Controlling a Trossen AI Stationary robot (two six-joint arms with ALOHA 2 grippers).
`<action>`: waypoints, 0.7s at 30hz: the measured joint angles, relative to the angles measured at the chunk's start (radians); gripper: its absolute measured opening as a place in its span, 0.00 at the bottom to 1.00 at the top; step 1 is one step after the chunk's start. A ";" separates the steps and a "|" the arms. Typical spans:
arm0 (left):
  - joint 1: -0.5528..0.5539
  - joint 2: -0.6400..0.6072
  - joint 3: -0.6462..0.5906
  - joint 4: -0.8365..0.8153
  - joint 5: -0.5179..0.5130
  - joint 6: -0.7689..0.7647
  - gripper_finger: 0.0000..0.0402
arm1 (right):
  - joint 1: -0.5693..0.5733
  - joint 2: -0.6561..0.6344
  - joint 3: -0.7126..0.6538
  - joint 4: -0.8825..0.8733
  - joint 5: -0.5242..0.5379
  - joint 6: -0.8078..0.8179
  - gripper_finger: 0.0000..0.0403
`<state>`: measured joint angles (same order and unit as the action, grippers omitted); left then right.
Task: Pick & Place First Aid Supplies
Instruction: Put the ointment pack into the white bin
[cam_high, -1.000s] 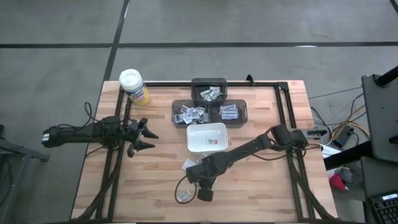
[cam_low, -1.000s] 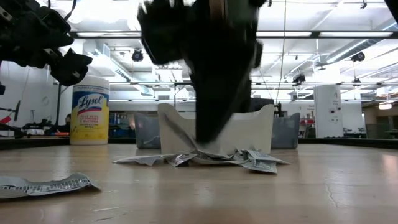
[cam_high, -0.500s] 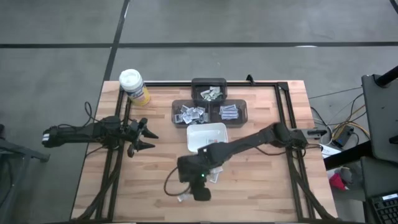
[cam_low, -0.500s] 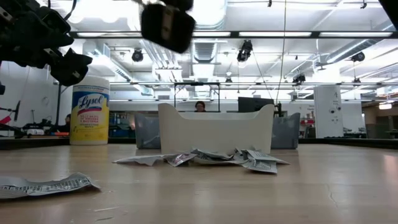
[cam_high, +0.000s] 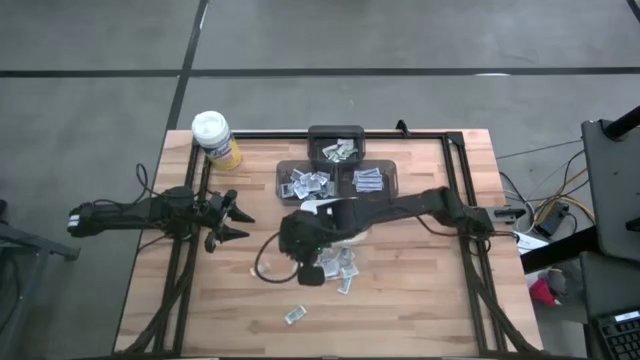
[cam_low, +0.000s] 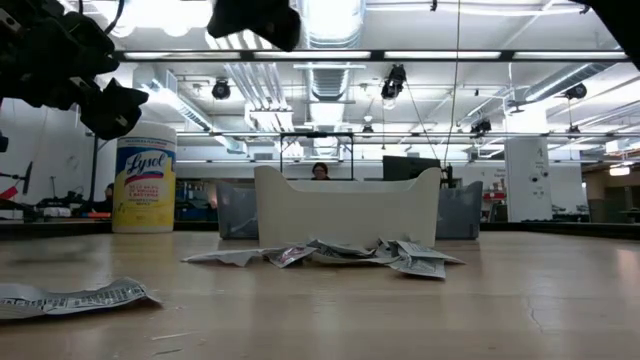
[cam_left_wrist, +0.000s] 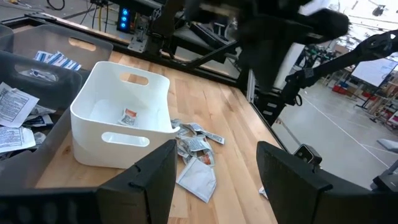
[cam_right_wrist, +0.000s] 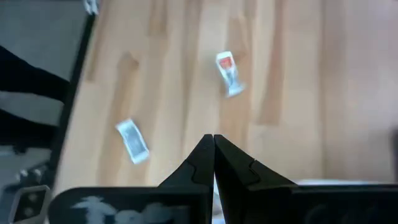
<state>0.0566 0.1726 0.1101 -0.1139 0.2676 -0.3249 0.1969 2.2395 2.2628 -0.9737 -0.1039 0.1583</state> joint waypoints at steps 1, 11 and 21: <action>0.000 0.000 0.000 0.000 0.000 -0.004 0.54 | -0.005 0.000 0.008 -0.023 0.004 -0.007 0.02; 0.000 0.000 0.000 0.000 0.000 -0.017 0.54 | -0.013 -0.002 0.013 -0.072 0.021 -0.112 0.02; 0.000 0.000 0.000 0.037 0.000 -0.037 0.54 | -0.017 -0.004 0.013 -0.110 0.022 -0.165 0.02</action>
<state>0.0566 0.1726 0.1097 -0.0766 0.2680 -0.3624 0.1802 2.2356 2.2761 -1.0839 -0.0822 -0.0071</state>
